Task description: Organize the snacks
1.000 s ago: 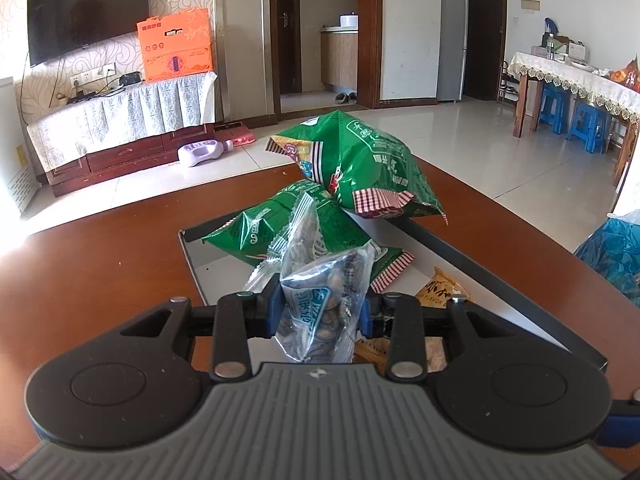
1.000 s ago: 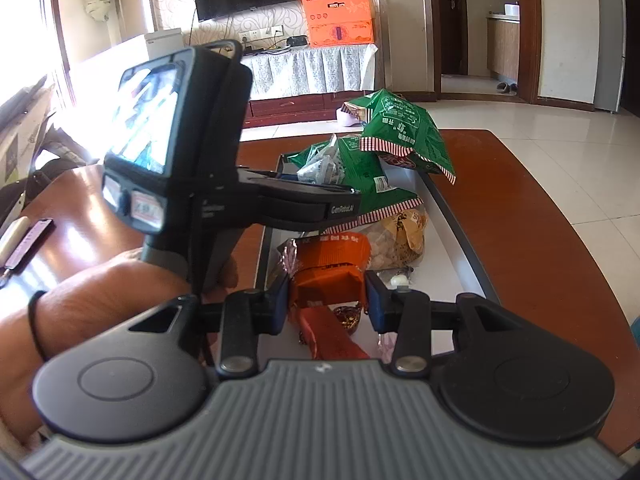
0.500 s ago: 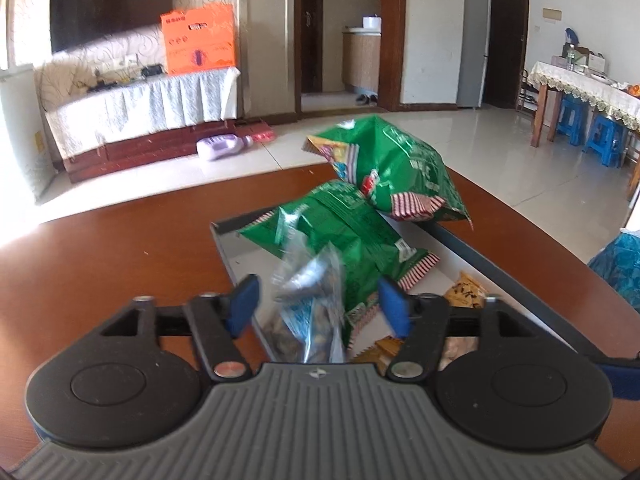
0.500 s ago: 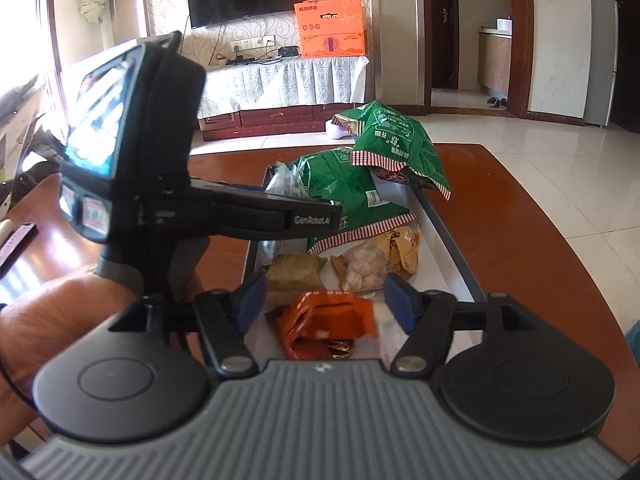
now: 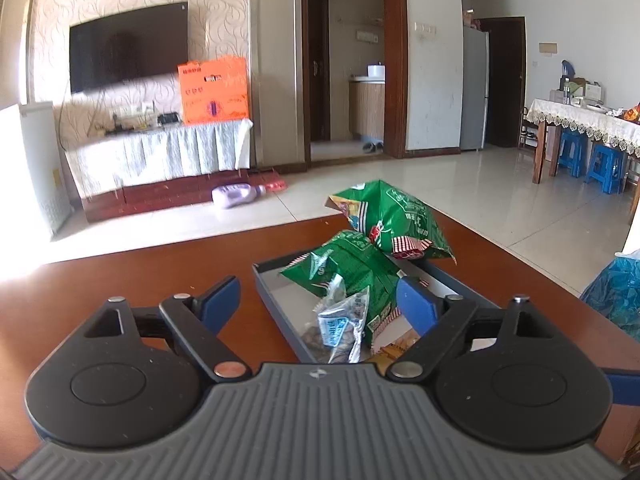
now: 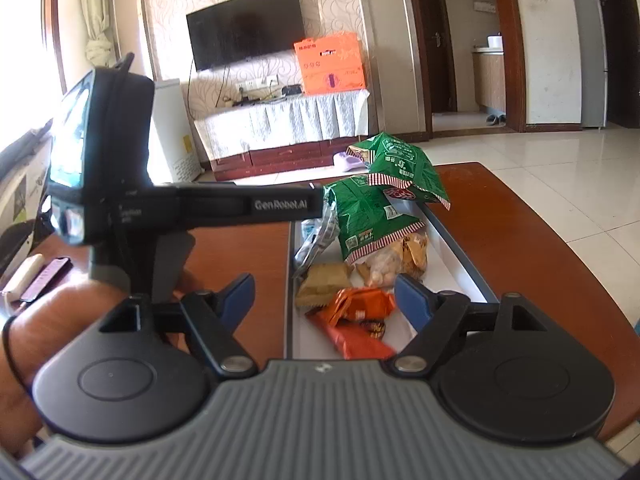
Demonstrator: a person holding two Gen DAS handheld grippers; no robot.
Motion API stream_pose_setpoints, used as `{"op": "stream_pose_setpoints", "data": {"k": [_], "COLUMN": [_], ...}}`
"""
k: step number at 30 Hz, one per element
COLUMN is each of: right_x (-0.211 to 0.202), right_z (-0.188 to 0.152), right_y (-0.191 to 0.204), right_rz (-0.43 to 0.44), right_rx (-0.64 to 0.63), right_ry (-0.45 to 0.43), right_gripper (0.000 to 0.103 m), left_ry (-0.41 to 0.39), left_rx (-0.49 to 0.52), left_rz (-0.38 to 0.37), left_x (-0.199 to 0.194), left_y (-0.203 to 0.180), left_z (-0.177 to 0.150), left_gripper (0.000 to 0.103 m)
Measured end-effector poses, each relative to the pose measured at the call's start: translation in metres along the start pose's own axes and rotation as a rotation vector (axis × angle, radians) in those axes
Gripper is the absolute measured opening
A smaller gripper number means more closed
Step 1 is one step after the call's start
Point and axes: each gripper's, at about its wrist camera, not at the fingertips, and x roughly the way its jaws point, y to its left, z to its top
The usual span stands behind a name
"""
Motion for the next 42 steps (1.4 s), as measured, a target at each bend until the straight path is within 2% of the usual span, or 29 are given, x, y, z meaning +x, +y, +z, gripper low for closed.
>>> {"op": "stream_pose_setpoints", "data": {"k": [4, 9, 13, 16, 20, 22, 24, 25, 30, 32, 35, 40, 42], "right_x": [-0.024, -0.050, -0.063, -0.068, -0.078, -0.082, -0.086, -0.087, -0.094, -0.097, -0.097, -0.095, -0.094], "right_z": [-0.009, -0.018, -0.021, -0.026, -0.035, -0.039, -0.042, -0.043, -0.052, -0.056, -0.062, -0.064, -0.065], "right_y": [0.000, -0.007, -0.001, 0.000, 0.005, 0.005, 0.005, 0.005, 0.006, 0.005, 0.003, 0.002, 0.003], "right_rz": [-0.018, -0.062, -0.122, -0.129, -0.143, -0.158, -0.182, -0.193, -0.230, -0.233, -0.233, -0.234, -0.235], "right_rx": [0.043, 0.149, 0.128, 0.114, 0.111, 0.117, 0.124, 0.123, 0.091, 0.088, 0.092, 0.089, 0.084], "right_ry": [-0.044, -0.075, -0.057, -0.026, 0.002, 0.021, 0.037, 0.047, 0.089, 0.101, 0.127, 0.146, 0.151], "right_gripper": [0.079, 0.080, 0.080, 0.080, 0.080, 0.080, 0.080, 0.080, 0.080, 0.080, 0.080, 0.080, 0.080], "left_ry": [0.007, 0.015, 0.018, 0.019, -0.026, -0.049, -0.052, -0.044, -0.013, 0.002, 0.006, -0.004, -0.016], "left_rx": [-0.044, -0.062, -0.043, -0.023, -0.039, -0.063, -0.110, -0.123, -0.006, 0.023, 0.034, 0.015, 0.019], "left_rz": [-0.007, 0.008, 0.028, 0.051, 0.037, -0.004, -0.098, -0.121, -0.093, -0.104, -0.080, -0.104, -0.087], "left_x": [-0.022, -0.047, -0.066, -0.082, -0.108, -0.123, -0.136, -0.141, -0.164, -0.171, -0.176, -0.176, -0.177], "left_y": [0.006, 0.007, 0.004, 0.000, -0.005, -0.006, -0.003, -0.004, -0.022, -0.026, -0.029, -0.028, -0.031], "left_z": [-0.004, -0.013, -0.021, -0.027, -0.036, -0.040, -0.044, -0.045, -0.054, -0.056, -0.059, -0.058, -0.056], "left_gripper": [0.092, 0.100, 0.102, 0.103, 0.103, 0.103, 0.103, 0.103, 0.103, 0.103, 0.103, 0.103, 0.103]}}
